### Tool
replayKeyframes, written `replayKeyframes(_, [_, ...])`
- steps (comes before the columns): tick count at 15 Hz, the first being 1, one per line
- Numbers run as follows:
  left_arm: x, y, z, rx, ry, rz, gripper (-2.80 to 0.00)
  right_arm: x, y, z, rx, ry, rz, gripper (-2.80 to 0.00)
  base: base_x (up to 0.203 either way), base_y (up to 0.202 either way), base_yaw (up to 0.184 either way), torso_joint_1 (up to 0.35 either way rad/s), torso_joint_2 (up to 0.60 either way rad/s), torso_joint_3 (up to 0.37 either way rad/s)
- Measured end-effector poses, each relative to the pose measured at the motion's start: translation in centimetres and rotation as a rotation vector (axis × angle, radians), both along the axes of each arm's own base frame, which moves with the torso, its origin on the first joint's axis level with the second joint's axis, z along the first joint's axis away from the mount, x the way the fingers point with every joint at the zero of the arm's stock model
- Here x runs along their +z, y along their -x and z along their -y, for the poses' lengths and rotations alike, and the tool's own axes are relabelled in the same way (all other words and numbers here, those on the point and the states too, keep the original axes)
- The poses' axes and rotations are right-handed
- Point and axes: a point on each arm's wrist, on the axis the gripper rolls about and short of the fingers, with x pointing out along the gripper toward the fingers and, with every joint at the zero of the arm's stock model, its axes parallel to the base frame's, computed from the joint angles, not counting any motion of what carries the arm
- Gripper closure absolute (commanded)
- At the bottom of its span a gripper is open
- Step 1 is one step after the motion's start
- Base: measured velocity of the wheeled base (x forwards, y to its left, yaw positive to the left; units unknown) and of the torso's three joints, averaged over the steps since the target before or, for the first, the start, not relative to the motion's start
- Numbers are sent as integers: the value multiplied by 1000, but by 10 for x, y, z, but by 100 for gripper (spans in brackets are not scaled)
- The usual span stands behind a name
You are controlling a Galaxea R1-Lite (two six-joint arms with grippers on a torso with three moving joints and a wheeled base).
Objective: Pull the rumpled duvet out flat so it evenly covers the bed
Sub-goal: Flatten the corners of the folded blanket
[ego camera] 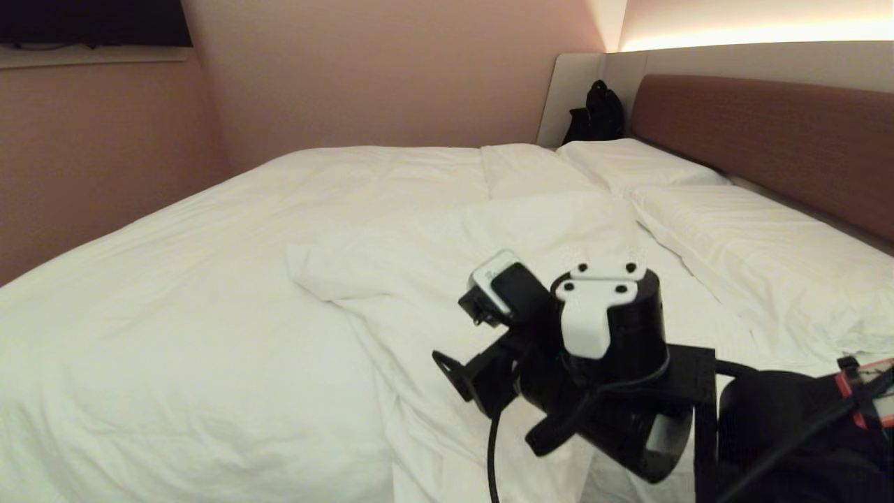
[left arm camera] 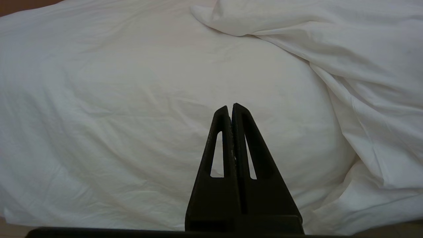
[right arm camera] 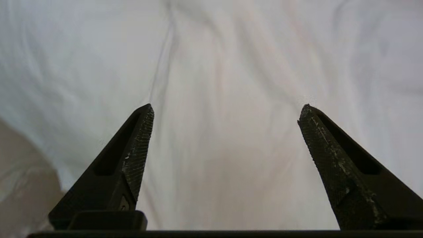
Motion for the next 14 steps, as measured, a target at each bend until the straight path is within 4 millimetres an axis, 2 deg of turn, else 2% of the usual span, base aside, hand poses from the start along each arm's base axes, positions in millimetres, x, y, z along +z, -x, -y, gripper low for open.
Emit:
replayKeyframes(1, [0, 0, 0, 0, 0, 0, 0, 8, -8, -2, -11, -14, 29, -280, 0, 0, 0, 0, 0, 0])
replayKeyframes(2, [0, 0, 0, 0, 0, 0, 0, 16, -16, -5, -20, -27, 56, 0, 0, 0, 0, 0, 0, 0])
replayKeyframes(7, [0, 0, 0, 0, 0, 0, 0, 32, -54, -32, -45, -62, 136, 0, 0, 0, 0, 0, 0, 0])
replayKeyframes(14, [0, 0, 0, 0, 1, 0, 0, 7, -102, -82, -54, -86, 166, 0, 0, 0, 0, 0, 0, 0])
